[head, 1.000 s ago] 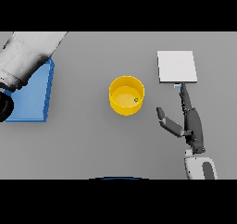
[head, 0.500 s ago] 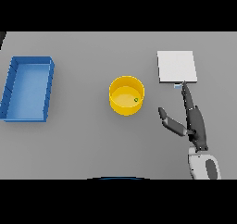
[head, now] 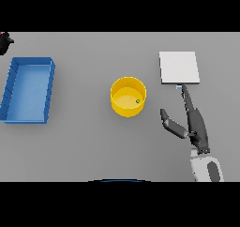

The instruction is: Pick up the red beaker and tilt it to pour out 1 green nut into yellow bowl. Pick up the yellow bowl and place it on the metallic measuring scale.

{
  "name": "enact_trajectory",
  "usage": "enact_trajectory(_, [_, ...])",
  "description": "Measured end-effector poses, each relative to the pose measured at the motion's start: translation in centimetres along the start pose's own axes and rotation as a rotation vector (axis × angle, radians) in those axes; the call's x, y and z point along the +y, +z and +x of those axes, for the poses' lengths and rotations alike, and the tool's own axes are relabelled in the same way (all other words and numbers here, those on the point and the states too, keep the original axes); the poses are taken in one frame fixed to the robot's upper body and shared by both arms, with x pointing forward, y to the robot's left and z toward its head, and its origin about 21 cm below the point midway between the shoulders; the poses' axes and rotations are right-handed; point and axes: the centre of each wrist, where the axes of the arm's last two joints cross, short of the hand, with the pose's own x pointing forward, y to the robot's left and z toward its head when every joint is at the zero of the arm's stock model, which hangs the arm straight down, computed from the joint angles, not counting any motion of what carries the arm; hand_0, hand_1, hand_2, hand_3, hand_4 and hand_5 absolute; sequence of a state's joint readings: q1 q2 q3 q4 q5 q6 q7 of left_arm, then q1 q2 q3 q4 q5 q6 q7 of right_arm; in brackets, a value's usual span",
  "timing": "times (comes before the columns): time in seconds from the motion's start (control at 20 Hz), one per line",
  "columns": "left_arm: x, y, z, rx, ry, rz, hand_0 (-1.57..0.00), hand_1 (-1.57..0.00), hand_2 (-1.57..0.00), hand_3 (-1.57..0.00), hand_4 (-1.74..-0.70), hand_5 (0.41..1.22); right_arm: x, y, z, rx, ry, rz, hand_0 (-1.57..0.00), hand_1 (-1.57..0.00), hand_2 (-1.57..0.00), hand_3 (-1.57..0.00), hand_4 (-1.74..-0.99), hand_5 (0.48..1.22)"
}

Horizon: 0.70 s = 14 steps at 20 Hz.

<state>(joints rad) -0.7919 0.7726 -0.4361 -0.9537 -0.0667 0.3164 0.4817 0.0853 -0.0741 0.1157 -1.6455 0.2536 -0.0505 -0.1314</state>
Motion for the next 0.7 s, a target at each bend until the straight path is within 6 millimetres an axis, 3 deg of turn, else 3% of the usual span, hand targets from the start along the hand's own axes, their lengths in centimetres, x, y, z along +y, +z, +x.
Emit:
enact_trajectory(0.1, [-0.8, 1.4, -1.9, 0.042, 0.022, -0.007, -1.57, -1.57, -1.57, -1.45, -1.74, 1.221, 0.0, 0.2, 0.0, -0.007, -0.002, 0.002, 0.00, 0.00, 0.00, 0.00, -1.217, 0.664])
enact_trajectory(0.35, [-2.9, 3.3, -4.1, 0.125, 0.066, -0.026, -1.57, -1.57, -1.57, -1.52, -1.74, 1.199, 0.1, -0.3, 0.3, -0.001, -0.007, 0.003, 0.00, 0.00, 0.00, 0.00, -1.216, 0.667])
enact_trajectory(0.45, [-3.5, 4.0, -4.6, 0.134, 0.063, -0.031, -1.57, -1.57, -1.57, -1.54, -1.74, 1.117, 0.0, 0.2, 0.2, -0.016, 0.004, 0.001, 0.00, 0.00, 0.00, 0.00, -1.207, 0.665])
enact_trajectory(0.55, [-3.9, 4.4, -4.6, 0.154, 0.058, -0.037, -1.57, -1.57, -1.57, -1.55, -1.74, 0.967, -0.2, 0.2, 0.1, -0.007, 0.008, 0.002, 0.00, 0.00, 0.00, 0.00, -1.205, 0.664])
enact_trajectory(0.6, [-4.2, 4.4, -5.1, 0.171, 0.038, -0.046, -1.57, -1.57, -1.57, -1.55, -1.67, 0.908, 0.1, 0.2, 0.2, -0.012, 0.001, 0.005, 0.00, 0.00, 0.00, 0.00, -1.202, 0.667])
enact_trajectory(0.65, [-4.2, 4.5, -5.2, 0.170, 0.022, -0.055, -1.57, -1.57, -1.57, -1.50, -1.53, 0.865, 0.2, 0.4, 0.1, -0.025, 0.002, 0.006, 0.00, 0.00, 0.00, 0.00, -1.197, 0.664])
enact_trajectory(0.7, [-4.2, 4.5, -5.2, 0.168, 0.017, -0.055, -1.56, -1.45, -1.43, -1.36, -1.37, 0.830, 0.2, 0.4, 0.1, -0.025, 0.002, 0.006, 0.00, 0.00, 0.00, 0.00, -1.192, 0.663])
